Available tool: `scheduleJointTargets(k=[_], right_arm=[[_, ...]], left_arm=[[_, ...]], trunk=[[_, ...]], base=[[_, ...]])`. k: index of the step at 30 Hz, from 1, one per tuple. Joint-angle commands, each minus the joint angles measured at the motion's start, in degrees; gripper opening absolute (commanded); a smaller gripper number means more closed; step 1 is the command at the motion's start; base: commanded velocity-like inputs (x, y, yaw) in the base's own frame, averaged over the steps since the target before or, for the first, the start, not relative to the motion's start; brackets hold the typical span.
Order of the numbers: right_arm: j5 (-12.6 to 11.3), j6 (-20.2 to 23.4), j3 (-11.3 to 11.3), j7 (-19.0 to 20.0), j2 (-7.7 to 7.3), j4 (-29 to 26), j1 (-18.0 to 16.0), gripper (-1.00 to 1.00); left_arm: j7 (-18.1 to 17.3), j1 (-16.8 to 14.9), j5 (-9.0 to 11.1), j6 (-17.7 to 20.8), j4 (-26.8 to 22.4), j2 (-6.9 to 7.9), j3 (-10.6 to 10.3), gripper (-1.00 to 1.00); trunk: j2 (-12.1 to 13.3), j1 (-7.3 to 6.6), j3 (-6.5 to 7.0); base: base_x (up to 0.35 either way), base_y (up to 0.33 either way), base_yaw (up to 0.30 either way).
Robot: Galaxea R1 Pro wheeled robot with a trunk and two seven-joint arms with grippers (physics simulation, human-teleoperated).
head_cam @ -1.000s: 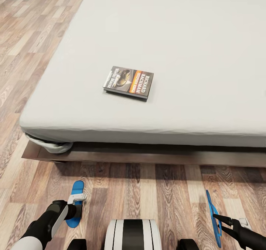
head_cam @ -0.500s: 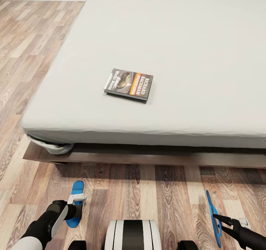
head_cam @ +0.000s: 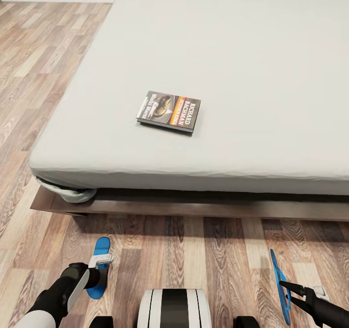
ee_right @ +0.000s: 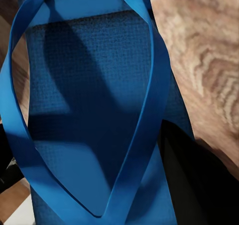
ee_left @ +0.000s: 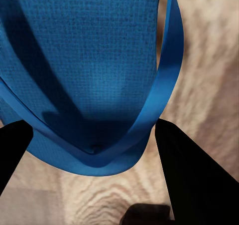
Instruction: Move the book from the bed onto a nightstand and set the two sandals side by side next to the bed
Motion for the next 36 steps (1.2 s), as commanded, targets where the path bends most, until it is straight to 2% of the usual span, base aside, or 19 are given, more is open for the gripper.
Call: scheduleJointTargets(k=[1,9,10,23,36], right_arm=[[-0.64,0.49,0.47,0.01,-0.04,0.01,-0.03,-1.0],[-0.64,0.49,0.47,0.03,-0.04,0.02,-0.03,-1.0],[-0.64,0.49,0.47,0.02,-0.04,0.01,-0.03,-1.0],[-0.64,0.49,0.47,0.01,-0.04,0.01,-0.03,-1.0],[-0.64,0.49,0.47,0.01,-0.04,0.06,-0.03,-1.0]], left_arm=[[0.11,0.0,0.48,0.28,-0.07,0.04,-0.11,-1.0],[0.17,0.0,0.48,0.28,-0.07,0.04,-0.24,-1.0],[0.18,0.0,0.48,0.28,-0.07,0.04,-0.26,1.0],[0.19,0.0,0.48,0.28,-0.07,0.04,-0.2,1.0],[0.17,0.0,0.48,0.35,-0.07,0.04,-0.28,1.0]], trunk=[[-0.01,-0.01,-0.03],[-0.01,-0.01,-0.03],[-0.01,-0.01,-0.03],[-0.01,-0.01,-0.03],[0.16,-0.34,2.85]], base=[[0.0,0.0,0.0],[0.0,0.0,0.0],[0.0,0.0,0.0],[0.0,0.0,0.0],[0.0,0.0,0.0]])
